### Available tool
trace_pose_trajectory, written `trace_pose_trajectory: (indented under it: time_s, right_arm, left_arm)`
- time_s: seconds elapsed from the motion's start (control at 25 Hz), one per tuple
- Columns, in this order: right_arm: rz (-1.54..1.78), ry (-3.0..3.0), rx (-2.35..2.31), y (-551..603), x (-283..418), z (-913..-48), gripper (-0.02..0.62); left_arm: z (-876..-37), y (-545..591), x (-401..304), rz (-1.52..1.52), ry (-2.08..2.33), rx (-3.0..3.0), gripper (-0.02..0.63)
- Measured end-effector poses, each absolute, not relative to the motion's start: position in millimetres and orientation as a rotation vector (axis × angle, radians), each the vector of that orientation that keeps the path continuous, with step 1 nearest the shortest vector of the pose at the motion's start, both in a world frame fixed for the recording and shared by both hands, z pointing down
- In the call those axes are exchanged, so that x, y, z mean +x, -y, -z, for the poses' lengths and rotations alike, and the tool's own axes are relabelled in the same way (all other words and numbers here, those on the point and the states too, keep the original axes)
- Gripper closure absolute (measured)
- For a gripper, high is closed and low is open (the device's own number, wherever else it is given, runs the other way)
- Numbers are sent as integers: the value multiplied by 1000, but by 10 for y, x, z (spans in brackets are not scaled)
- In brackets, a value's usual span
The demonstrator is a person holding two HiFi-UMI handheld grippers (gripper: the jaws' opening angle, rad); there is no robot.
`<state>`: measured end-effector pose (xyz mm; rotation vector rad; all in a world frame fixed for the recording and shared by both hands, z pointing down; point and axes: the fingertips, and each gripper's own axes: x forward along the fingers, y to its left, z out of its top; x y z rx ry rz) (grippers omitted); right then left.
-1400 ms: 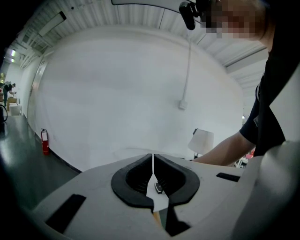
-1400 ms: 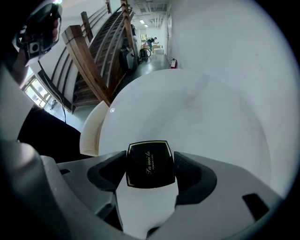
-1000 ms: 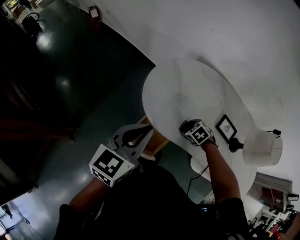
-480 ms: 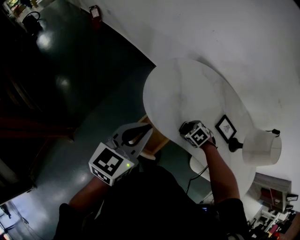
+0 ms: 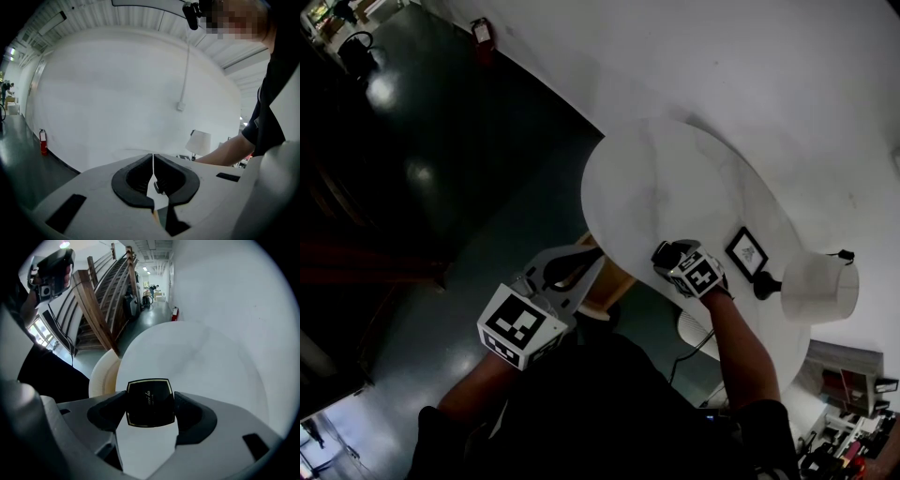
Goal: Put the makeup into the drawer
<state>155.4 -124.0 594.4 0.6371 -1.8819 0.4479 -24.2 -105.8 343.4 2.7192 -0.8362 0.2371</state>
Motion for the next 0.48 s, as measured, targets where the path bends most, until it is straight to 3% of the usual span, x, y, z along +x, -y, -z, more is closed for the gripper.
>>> trace_pose_trajectory:
  time_s: [0.48]
  right_arm:
    - [-466, 1957, 621, 1024, 1112, -5710, 314]
  left_arm:
    - [-3459, 1127, -374, -231, 842, 2716, 594]
